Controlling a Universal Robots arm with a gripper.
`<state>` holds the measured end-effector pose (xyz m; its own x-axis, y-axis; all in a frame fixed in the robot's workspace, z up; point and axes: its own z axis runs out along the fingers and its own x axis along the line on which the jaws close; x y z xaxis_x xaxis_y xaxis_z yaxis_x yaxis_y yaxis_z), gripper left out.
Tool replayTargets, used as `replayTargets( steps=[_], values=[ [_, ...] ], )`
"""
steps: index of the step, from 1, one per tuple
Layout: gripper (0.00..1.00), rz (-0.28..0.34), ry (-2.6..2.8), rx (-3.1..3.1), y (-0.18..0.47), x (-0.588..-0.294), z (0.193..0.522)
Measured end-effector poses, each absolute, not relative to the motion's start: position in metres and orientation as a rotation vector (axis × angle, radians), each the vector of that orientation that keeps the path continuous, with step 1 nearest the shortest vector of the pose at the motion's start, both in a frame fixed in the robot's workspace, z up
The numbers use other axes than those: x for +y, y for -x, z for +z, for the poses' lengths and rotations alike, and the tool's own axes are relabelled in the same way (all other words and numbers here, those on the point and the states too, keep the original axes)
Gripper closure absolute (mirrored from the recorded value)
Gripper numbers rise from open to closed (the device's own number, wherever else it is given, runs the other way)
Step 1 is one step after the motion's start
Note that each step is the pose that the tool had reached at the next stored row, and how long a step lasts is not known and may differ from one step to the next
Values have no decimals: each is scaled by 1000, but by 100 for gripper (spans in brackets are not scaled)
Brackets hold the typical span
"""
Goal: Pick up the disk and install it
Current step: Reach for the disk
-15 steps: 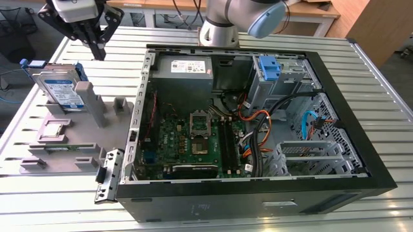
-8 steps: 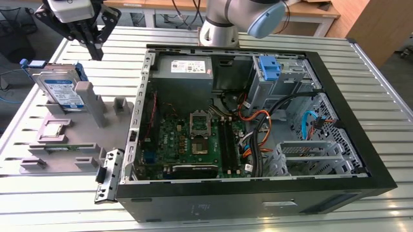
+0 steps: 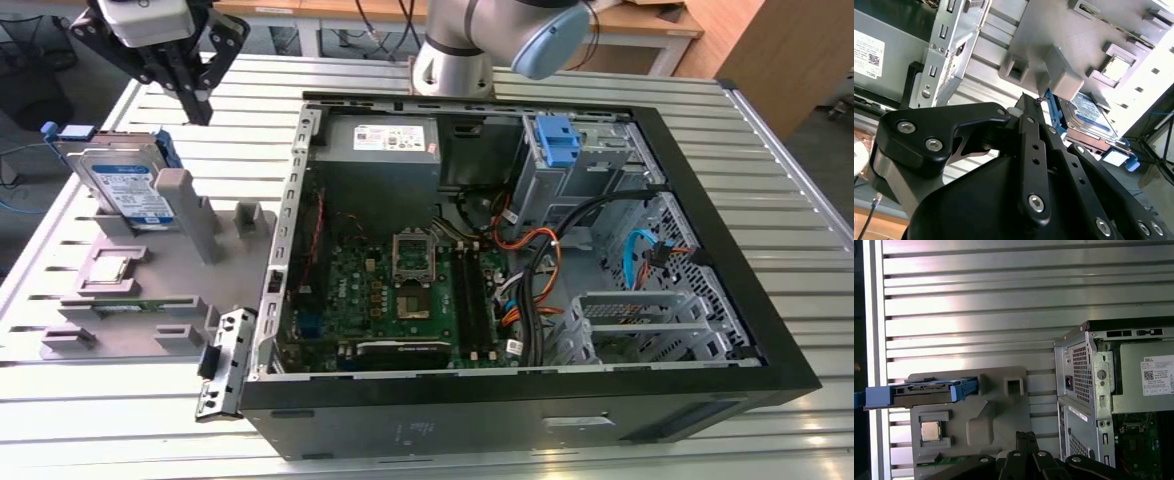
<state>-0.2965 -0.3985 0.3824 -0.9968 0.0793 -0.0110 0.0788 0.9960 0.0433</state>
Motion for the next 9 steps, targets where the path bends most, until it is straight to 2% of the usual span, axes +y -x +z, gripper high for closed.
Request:
replayTargets(
  steps=[9],
  values=[
    [89,64,-129,3203,296,-398,382]
  ],
)
